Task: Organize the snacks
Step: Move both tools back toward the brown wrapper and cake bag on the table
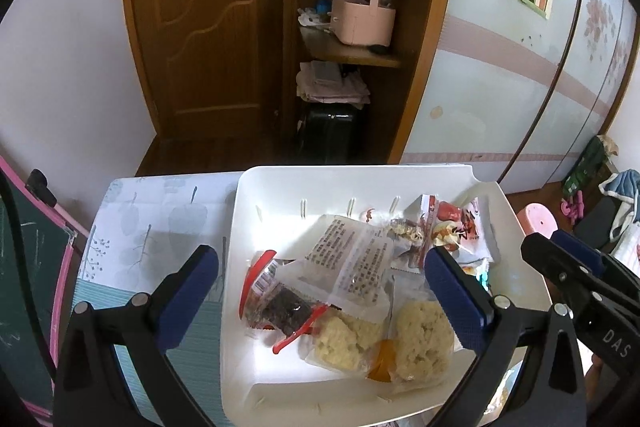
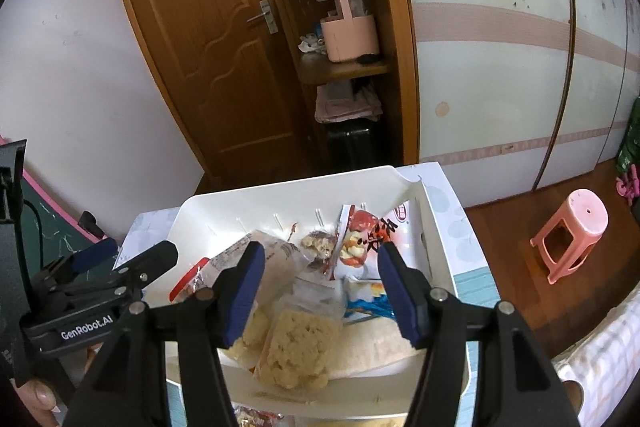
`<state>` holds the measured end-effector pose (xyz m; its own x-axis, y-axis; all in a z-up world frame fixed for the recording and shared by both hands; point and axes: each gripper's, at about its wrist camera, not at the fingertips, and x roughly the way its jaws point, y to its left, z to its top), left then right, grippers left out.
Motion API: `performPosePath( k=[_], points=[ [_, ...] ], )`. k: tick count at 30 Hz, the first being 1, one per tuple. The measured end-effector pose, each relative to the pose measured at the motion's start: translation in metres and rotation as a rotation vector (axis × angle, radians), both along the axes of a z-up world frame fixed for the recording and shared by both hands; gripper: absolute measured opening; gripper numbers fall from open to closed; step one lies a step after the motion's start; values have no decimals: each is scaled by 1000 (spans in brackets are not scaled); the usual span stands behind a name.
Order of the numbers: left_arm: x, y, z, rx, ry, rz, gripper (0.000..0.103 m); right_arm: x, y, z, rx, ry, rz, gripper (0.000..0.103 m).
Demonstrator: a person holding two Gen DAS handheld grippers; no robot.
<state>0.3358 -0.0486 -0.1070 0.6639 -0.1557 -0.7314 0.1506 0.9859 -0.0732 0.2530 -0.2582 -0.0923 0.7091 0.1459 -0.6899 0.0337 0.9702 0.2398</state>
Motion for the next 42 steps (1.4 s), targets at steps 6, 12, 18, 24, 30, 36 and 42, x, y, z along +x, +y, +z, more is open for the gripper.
performPosePath(
  k=[6,12,18,24,30,36,42],
  points=[
    [-8,-1,3,11,1,-7,103,-6,6,2,-10,5,18,59],
    [-21,-1,10,34,-4,-14,103,-16,10,12,-18,-4,27,59],
    [-46,6,34,39,-21,-19,103,-37,13,36,-30,-25,28,59],
    [-86,14,73,53,-78,-29,103,-70,21,71,-64,-61,42,59],
    [-135,22,109,61,-136,-50,103,-114,33,103,-116,-101,67,66],
    [-179,30,130,65,-165,-71,103,-152,43,120,-138,-118,92,75],
    [-205,37,129,61,-162,-94,103,-177,50,110,-159,-93,122,76]
  ],
)
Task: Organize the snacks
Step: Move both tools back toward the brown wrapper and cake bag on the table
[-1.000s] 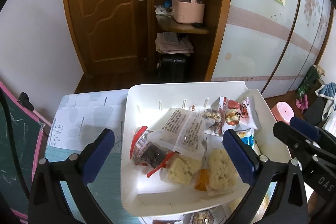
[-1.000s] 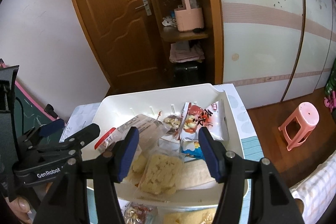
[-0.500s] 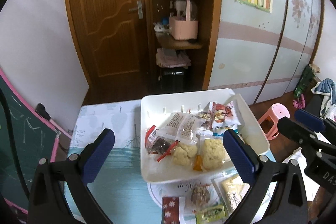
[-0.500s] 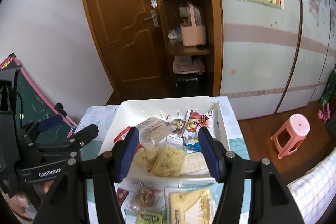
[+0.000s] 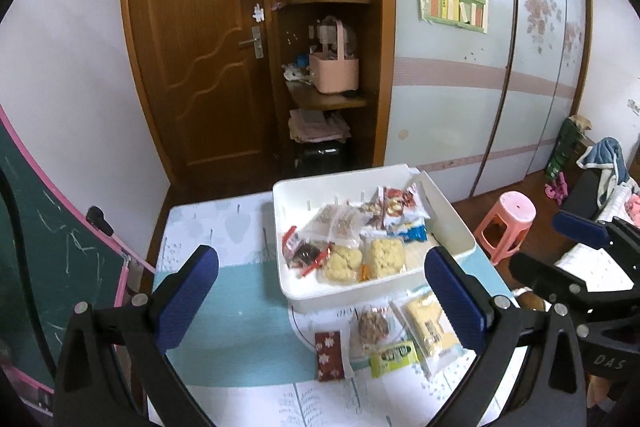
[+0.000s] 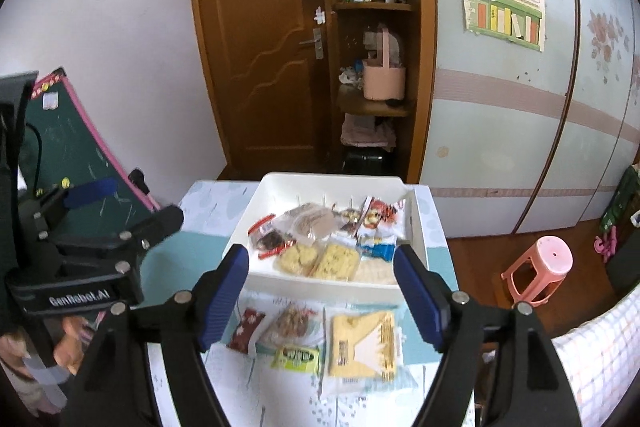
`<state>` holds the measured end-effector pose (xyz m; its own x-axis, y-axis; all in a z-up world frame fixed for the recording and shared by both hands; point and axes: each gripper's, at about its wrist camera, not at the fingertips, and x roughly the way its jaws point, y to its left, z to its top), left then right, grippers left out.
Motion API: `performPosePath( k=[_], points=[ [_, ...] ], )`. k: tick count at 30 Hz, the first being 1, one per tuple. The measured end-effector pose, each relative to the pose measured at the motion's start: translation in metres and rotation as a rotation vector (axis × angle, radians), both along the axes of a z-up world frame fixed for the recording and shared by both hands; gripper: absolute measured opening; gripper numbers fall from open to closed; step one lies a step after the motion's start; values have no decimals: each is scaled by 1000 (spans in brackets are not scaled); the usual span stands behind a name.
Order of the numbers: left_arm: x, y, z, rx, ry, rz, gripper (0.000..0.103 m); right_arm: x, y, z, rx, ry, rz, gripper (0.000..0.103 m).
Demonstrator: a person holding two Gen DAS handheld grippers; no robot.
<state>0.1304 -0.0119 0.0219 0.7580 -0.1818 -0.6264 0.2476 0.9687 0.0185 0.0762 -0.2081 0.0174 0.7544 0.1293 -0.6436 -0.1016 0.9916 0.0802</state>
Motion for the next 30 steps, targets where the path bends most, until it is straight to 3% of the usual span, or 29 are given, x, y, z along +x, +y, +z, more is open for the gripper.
performPosePath(
  k=[5,15,23,30],
  points=[
    [-2,3,-32,4,72,-24,103,-6,-3,-30,-1,66,5,76],
    [32,16,-154,-17,324,35,103,16,-32,-127,21,240,-65,76],
    [60,21,-223,-22,456,80,101,46,-42,-190,24,354,-85,77],
    [74,15,-262,13,529,50,98,61,-29,-221,-50,375,-55,96]
  ],
)
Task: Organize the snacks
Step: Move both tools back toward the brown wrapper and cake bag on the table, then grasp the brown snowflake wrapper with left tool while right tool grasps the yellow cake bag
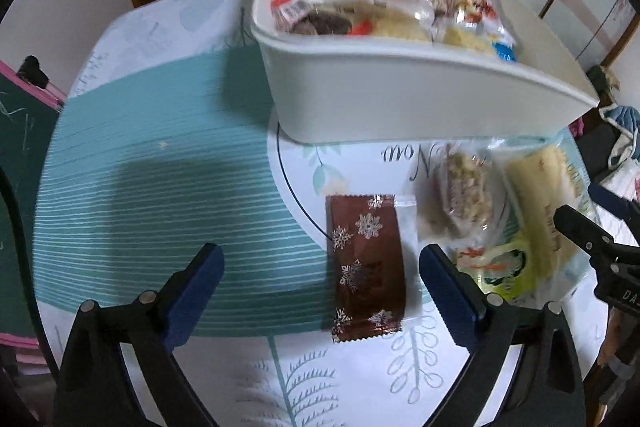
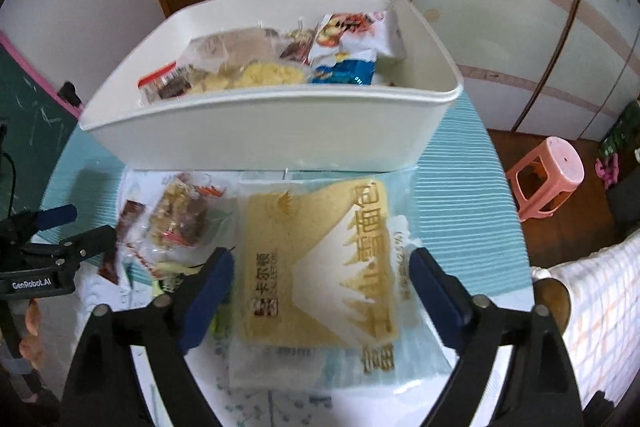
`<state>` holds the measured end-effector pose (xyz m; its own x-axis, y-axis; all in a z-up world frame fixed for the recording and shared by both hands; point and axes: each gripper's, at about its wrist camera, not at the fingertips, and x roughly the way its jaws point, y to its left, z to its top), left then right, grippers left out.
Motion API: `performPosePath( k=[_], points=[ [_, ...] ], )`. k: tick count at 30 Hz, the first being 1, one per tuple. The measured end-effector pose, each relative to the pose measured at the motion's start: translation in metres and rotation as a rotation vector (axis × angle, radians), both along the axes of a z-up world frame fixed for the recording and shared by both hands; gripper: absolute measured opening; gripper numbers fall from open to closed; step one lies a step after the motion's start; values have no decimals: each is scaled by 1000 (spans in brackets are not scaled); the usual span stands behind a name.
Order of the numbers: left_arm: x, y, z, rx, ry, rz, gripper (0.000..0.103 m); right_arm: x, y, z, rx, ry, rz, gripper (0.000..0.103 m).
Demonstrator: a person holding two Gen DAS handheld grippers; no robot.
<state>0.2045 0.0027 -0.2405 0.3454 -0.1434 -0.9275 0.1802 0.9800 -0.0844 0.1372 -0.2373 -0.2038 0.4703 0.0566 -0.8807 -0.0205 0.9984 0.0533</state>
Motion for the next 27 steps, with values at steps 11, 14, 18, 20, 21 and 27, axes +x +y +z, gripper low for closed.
performPosePath(
  k=[11,14,18,20,21,27],
  points=[
    [2,-22,-13,14,36,-83,98,7,23,-25,-176,25,72,103],
    [0,-33,-17,71,15,-106,97,7,22,-26,-164,34,70,103],
    [-1,-36,-16,68,4,-109,92,9,21,-27,-152,55,75,103],
    [0,-37,-14,65,-4,-113,83,13,18,-28,-142,63,77,103],
    [0,-37,-12,65,-5,-114,77,13,18,-29,-139,69,74,103],
    [-4,-37,-4,60,-9,-128,39,23,14,-30,-125,109,66,103]
  ],
)
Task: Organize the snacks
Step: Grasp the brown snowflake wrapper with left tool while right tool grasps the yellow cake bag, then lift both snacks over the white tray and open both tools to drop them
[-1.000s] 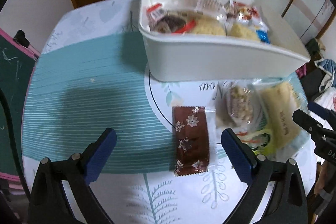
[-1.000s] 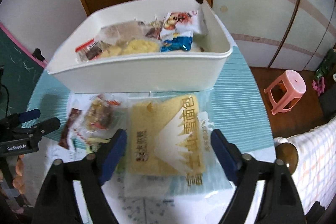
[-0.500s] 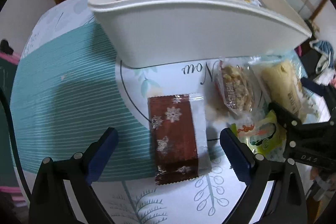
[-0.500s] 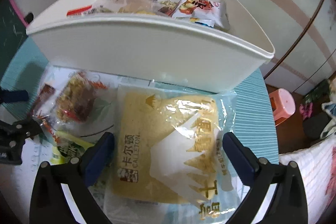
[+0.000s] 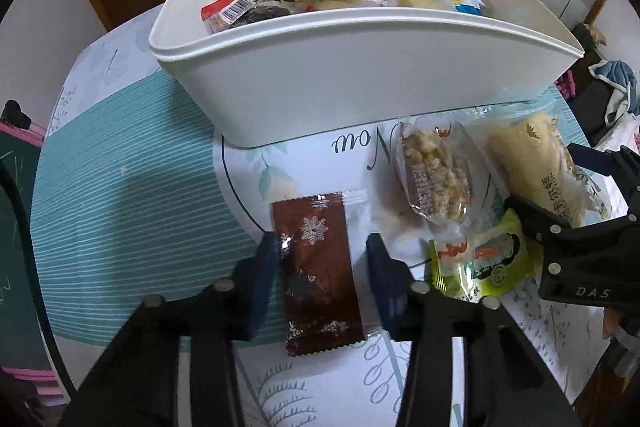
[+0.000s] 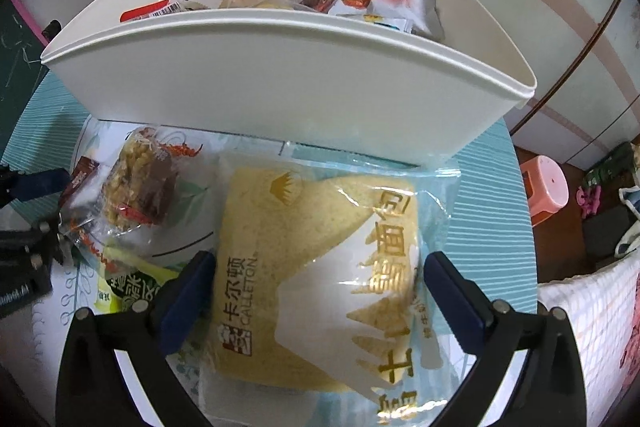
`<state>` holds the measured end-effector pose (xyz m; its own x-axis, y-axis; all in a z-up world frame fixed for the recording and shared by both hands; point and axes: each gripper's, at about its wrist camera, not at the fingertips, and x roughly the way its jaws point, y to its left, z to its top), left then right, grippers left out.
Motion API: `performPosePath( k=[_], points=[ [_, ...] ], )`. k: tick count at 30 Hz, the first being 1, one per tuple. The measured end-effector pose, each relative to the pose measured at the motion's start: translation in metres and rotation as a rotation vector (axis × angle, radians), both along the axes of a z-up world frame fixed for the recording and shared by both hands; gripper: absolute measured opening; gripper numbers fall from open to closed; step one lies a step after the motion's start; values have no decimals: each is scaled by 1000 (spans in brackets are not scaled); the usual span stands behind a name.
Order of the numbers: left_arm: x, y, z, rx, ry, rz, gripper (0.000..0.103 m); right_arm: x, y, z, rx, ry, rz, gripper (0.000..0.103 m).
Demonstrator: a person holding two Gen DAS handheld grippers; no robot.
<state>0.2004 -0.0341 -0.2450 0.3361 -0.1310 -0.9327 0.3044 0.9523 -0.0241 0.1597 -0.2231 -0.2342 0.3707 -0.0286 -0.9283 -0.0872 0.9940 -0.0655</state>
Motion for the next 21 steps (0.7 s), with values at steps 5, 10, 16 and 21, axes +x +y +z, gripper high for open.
performPosePath(
  k=[5,10,16,21],
  points=[
    [1,4,4,-23,0,-1,34,0,-11,-1,51,14,-3,95],
    [-6,11,4,-53,10,12,31,-10,-15,4,82,8,-2,91],
    [-21,15,19,-81,-3,8,30,-28,-22,21,203,1,-25,90],
    [-30,16,48,-119,-28,-15,30,-44,-32,53,296,-45,-58,90]
  ],
)
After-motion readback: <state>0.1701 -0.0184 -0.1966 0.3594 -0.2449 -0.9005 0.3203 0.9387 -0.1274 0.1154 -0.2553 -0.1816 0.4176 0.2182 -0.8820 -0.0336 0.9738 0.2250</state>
